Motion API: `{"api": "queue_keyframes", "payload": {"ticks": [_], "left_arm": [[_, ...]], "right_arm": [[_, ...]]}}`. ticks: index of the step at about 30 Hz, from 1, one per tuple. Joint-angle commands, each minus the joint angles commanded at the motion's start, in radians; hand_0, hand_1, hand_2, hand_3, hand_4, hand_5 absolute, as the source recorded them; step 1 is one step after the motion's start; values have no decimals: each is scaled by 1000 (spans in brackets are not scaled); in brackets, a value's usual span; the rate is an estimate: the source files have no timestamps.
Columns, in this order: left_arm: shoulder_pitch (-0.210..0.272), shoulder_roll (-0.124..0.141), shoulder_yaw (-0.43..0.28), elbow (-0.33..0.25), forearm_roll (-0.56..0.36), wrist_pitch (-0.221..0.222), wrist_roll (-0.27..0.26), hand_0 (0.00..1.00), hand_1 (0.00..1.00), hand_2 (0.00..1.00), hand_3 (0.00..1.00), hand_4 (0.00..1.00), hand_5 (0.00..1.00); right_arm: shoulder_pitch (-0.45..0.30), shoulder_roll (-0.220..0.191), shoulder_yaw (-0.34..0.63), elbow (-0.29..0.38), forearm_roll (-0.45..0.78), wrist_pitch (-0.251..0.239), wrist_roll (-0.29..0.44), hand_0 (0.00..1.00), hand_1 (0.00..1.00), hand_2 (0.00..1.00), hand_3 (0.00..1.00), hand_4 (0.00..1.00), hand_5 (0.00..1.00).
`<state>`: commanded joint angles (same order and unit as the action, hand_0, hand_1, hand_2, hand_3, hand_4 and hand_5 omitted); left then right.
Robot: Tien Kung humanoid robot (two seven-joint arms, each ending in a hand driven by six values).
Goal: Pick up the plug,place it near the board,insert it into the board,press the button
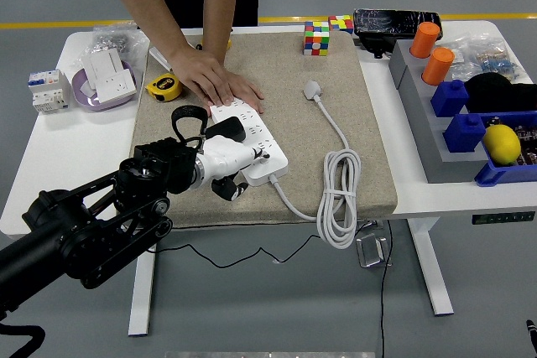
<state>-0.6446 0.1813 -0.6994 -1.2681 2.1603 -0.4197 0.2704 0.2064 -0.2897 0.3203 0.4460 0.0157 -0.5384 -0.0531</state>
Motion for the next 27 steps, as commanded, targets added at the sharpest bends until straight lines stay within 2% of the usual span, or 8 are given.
{"api": "queue_keyframes", "payload": {"ticks": [11,17,27], "left_arm": [[-4,-4,12,34,12,10,-9,141,43,168,944,505,30],[-4,-6,15,30,16,7,-10,141,43,168,940,511,16],[-9,-4,28,37,26,-31,-12,141,43,168,923,510,11]], "right_arm": [[0,0,3,0,-1,0,0,950,886,830,847,998,998],[-2,0,4,-1,-1,0,1,949,886,830,847,998,998],[2,0,8,0,-2,0,1,949,885,830,847,998,998]]}}
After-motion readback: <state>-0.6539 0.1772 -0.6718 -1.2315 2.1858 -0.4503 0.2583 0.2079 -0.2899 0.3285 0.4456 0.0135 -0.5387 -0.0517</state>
